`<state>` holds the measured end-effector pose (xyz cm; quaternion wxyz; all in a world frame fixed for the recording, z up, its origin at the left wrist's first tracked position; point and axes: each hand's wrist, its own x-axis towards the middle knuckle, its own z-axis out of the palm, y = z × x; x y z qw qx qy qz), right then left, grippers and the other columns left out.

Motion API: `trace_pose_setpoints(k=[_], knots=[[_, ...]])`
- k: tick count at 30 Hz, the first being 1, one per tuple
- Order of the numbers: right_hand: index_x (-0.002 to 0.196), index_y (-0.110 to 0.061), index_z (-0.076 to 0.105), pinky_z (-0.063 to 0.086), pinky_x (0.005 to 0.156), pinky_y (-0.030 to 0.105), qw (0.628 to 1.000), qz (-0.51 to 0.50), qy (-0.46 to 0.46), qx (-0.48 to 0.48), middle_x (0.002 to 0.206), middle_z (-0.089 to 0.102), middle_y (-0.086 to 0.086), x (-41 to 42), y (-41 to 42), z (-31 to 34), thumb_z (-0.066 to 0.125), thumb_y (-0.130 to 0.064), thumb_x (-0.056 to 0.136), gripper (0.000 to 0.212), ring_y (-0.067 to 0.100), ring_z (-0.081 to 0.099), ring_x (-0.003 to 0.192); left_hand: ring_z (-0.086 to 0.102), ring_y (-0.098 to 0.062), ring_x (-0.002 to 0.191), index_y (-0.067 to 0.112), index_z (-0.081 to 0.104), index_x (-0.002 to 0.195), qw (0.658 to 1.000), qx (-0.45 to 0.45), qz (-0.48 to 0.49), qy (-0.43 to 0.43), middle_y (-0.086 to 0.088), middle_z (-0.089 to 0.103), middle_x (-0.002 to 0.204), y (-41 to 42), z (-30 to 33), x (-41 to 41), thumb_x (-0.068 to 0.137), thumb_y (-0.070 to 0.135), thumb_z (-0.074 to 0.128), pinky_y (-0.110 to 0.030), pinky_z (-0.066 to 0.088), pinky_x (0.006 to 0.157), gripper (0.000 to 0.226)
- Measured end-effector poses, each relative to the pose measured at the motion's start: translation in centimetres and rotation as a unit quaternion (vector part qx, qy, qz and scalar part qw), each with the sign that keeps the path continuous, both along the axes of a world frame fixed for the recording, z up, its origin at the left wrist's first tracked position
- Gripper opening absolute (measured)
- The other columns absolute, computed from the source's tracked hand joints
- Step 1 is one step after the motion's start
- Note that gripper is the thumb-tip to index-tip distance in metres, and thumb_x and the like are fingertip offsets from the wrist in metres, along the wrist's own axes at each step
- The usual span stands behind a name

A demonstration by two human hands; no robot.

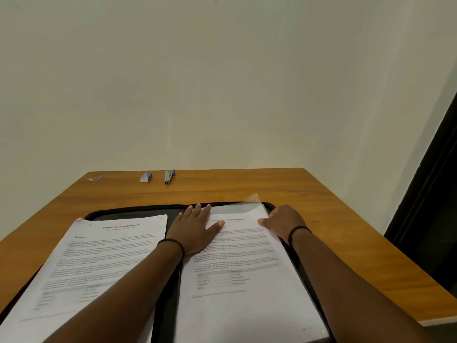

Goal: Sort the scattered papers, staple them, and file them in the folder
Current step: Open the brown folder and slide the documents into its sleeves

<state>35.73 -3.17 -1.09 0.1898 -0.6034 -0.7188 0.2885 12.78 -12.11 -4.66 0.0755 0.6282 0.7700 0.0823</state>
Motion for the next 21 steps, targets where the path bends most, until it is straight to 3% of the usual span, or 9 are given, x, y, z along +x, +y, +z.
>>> trace_pose_setpoints(k=[5, 10, 21], knots=[[0.056, -0.017, 0.045, 0.033, 0.053, 0.028, 0.999, 0.003, 0.039, 0.025, 0.053, 0.045, -0.003, -0.7, 2.7, -0.4, 0.074, -0.033, 0.085, 0.044, 0.017, 0.043, 0.052, 0.003, -0.024, 0.154, 0.029, 0.012, 0.159, 0.999, 0.006, -0.009, 0.033, -0.002, 0.004, 0.168, 2.8, 0.1, -1.2, 0.094, 0.074, 0.016, -0.045, 0.005, 0.124, 0.079], [0.06, -0.024, 0.044, 0.036, 0.055, 0.026, 0.996, -0.001, 0.092, 0.017, 0.061, 0.051, -0.005, -1.2, 5.6, -2.2, 0.075, -0.037, 0.083, 0.041, 0.015, 0.048, 0.058, 0.0, -0.019, 0.154, 0.033, 0.008, 0.159, 0.998, -0.017, -0.033, 0.041, 0.003, 0.0, 0.167, 6.5, 0.1, -2.8, 0.095, 0.072, 0.016, -0.042, 0.004, 0.124, 0.076], [0.057, -0.024, 0.038, 0.03, 0.051, 0.026, 0.997, -0.006, 0.07, 0.042, 0.056, 0.044, -0.006, -2.3, 9.0, -2.8, 0.069, -0.04, 0.087, 0.046, 0.014, 0.04, 0.051, 0.003, -0.02, 0.154, 0.029, 0.009, 0.159, 0.999, -0.004, -0.051, 0.016, 0.0, 0.006, 0.167, 11.3, -0.1, -4.0, 0.1, 0.063, 0.017, -0.043, 0.007, 0.124, 0.07]])
